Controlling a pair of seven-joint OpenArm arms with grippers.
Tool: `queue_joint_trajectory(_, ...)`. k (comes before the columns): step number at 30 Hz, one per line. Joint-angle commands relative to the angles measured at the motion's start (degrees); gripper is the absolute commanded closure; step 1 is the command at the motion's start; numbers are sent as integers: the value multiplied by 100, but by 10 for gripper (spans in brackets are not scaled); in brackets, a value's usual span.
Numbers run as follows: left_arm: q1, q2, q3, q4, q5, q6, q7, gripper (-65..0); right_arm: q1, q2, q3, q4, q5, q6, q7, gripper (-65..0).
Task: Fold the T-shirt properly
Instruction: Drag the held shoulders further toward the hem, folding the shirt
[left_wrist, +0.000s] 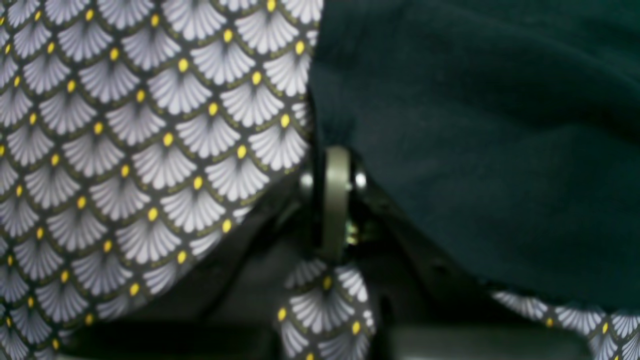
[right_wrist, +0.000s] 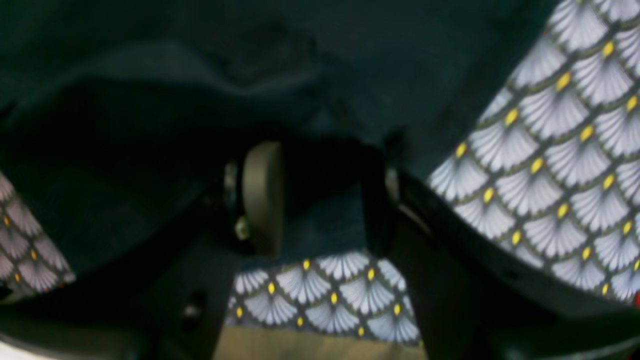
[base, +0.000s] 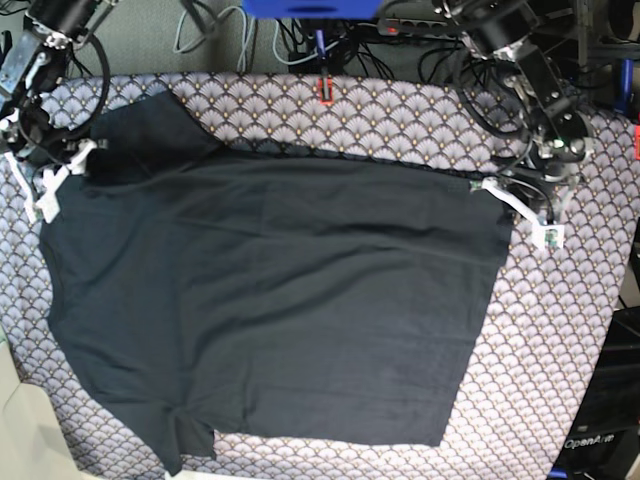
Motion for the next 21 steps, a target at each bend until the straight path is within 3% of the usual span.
queue_joint_trajectory(1,-60,-60,-6,137,-64,-23,-106,0,58,93,-5,88,88,17,101,-270)
queue_joint_trajectory(21,37,-34,20,145,-64,-14,-106,0,49,67,-119,62,88,17,285,-265)
